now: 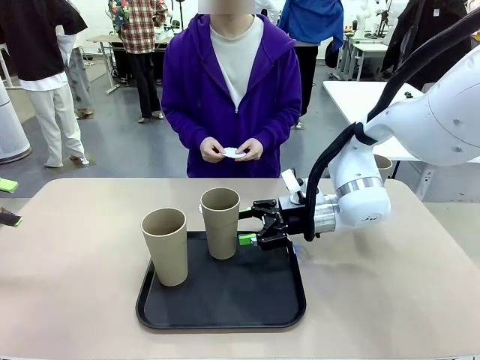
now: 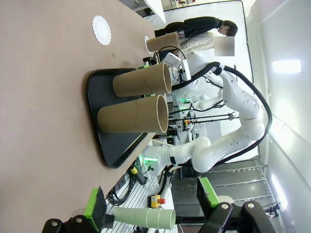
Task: Place coasters on the table and set cups on them.
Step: Take one Reusable plastic cup from the Flat Tray and place it on a coaster set by the human.
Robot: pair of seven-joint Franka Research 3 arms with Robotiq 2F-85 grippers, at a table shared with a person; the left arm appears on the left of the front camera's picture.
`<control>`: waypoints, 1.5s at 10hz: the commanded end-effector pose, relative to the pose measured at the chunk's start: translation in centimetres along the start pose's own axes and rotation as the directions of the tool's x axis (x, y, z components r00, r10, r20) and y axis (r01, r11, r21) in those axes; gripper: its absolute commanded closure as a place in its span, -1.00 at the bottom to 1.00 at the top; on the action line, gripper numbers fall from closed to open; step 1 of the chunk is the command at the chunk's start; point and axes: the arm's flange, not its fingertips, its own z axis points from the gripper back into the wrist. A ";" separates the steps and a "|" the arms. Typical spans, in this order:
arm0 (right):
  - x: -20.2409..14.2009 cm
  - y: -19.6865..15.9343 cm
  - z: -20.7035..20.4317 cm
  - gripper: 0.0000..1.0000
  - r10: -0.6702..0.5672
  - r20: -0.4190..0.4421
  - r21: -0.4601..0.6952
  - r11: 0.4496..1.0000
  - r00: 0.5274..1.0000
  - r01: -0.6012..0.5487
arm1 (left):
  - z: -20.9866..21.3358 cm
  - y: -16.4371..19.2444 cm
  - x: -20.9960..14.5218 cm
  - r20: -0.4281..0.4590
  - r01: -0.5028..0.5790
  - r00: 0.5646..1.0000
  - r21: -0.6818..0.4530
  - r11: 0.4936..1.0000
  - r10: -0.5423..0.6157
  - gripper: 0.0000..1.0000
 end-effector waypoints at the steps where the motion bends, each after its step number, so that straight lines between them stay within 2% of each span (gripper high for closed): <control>1: -0.6 -1.0 -1.4 -1.00 0.002 0.021 -0.013 1.000 1.000 -0.002 | 0.1 -0.2 0.0 0.011 0.005 1.000 -0.011 1.000 -0.005 -1.00; 12: -1.8 -1.9 -6.1 -1.00 0.006 0.018 0.078 0.997 1.000 -0.007 | 0.1 -0.2 0.0 0.011 0.005 1.000 -0.011 1.000 -0.005 -1.00; 13: -1.8 -1.9 -6.1 -0.87 0.020 0.027 0.078 0.997 0.999 -0.022 | 0.1 -0.2 0.0 0.011 0.005 1.000 -0.011 1.000 -0.005 -1.00; 14: -1.7 -2.0 -6.0 0.17 0.023 0.027 0.075 0.997 0.999 -0.024 | 0.1 -0.2 0.0 0.011 0.005 1.000 -0.011 1.000 -0.005 -1.00; 15: -1.6 -2.0 -5.8 0.30 0.024 0.032 0.069 0.997 0.999 -0.026 | 0.1 -0.2 0.0 0.011 0.005 1.000 -0.011 1.000 -0.005 -1.00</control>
